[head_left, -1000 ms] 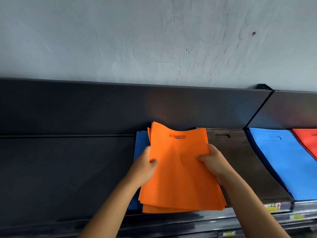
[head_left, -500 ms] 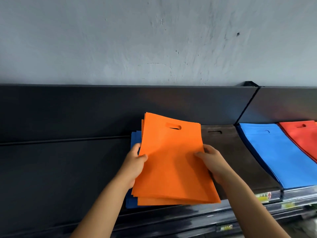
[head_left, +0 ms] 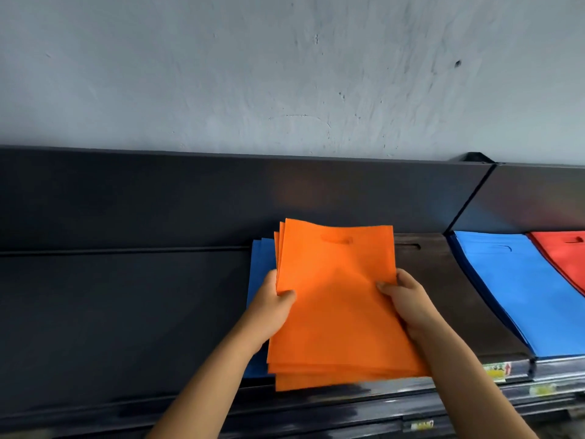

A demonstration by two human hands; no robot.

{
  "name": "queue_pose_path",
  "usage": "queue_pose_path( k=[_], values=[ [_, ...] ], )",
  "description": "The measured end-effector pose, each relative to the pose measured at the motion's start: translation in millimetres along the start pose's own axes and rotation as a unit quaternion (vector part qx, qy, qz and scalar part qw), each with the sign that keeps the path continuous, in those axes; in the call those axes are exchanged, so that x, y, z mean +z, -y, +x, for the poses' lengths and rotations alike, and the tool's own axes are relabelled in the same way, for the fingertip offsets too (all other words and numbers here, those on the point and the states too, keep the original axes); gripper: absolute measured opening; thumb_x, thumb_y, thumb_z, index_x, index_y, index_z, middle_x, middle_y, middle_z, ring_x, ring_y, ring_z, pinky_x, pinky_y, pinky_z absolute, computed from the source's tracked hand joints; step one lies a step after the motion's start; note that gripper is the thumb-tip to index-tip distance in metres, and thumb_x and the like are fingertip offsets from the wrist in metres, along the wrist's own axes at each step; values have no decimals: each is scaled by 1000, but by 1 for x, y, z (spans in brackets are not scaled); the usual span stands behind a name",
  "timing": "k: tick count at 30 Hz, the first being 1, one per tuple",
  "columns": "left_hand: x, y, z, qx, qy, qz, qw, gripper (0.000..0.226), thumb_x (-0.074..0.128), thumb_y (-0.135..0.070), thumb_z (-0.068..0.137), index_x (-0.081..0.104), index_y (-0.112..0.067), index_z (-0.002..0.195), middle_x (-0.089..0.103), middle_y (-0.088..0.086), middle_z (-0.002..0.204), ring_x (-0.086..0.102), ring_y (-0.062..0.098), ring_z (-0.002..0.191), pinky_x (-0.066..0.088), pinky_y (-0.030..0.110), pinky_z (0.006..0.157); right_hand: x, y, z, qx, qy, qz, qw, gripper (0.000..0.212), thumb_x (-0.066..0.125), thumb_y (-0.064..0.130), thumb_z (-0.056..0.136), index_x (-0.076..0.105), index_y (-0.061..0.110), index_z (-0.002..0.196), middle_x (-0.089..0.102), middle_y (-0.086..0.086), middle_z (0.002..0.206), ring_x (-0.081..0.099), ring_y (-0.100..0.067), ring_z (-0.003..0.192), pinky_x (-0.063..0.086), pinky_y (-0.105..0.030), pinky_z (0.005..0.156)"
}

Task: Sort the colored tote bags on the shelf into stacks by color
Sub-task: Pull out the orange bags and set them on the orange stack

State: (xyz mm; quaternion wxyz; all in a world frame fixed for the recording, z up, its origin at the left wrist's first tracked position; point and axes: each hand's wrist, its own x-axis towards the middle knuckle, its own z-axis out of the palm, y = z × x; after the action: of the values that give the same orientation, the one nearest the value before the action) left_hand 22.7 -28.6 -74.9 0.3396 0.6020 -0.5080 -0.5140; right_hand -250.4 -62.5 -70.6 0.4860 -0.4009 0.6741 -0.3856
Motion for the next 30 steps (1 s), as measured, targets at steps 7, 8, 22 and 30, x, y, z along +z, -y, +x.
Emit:
queue_pose_path(
  k=[7,8,22,30],
  values=[
    [-4,4,-4,-40,41,-106,993,35,52,-60,101,62,-41,129,75,-14,119,71,12,111,54,48,103,-24,-6,0,45,31,95,994,27,66,20,103,67,22,130,77,-16,120,73,-43,112,55,-65,101],
    [-3,4,-5,-42,45,-116,991,41,51,-62,101,60,-40,134,73,-15,123,70,11,115,52,48,105,-24,-7,-2,45,32,100,993,28,65,19,103,67,21,131,78,-17,121,73,-43,112,55,-64,102],
    [28,-5,-6,-15,78,-37,996,34,47,-21,109,57,-36,137,72,-8,121,67,15,113,52,43,101,-58,-13,-61,37,-36,51,997,22,62,28,104,71,25,124,83,-4,103,80,-29,94,63,-53,90],
    [150,-53,-4,54,52,17,997,49,48,-16,102,43,-36,146,68,-2,122,67,20,104,55,43,90,-168,-44,-83,-29,-140,30,989,62,65,29,99,45,34,157,63,3,145,70,-19,113,58,-47,101]
  ],
)
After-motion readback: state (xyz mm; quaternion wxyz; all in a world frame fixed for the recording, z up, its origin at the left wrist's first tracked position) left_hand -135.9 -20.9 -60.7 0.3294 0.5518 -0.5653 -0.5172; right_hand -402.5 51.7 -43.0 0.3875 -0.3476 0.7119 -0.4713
